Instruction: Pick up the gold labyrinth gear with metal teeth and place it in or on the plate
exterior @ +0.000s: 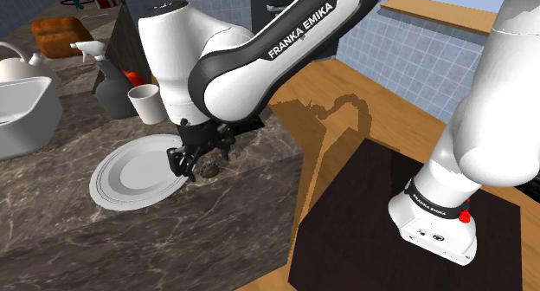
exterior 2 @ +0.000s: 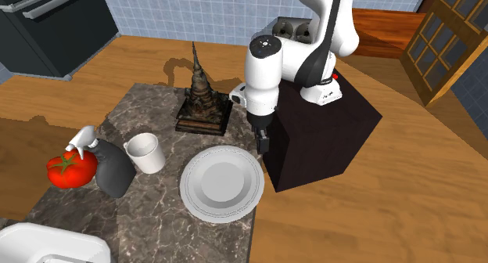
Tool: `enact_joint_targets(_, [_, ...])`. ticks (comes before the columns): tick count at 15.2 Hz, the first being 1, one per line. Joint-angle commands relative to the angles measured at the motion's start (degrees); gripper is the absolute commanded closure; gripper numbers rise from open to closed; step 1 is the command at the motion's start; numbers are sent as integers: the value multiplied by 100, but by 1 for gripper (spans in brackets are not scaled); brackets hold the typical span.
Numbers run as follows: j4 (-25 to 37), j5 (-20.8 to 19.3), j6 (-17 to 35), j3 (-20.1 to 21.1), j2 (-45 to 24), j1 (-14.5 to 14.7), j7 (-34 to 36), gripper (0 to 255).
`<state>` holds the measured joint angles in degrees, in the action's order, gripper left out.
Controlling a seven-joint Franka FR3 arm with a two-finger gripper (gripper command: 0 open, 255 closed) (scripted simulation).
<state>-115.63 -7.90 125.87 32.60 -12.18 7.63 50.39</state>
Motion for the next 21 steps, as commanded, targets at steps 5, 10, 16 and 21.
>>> enact_joint_targets(5, [0, -1, 0, 0, -1, 0, 0, 255])
enact_joint_targets(10, [0, 0, 1, 0, 0, 0, 0, 255])
enact_joint_targets(16, [212, 179, -408, 47, 239, -45, -119, 255])
enact_joint_targets(21, [424, 299, -757, 70, 406, -72, -201, 255])
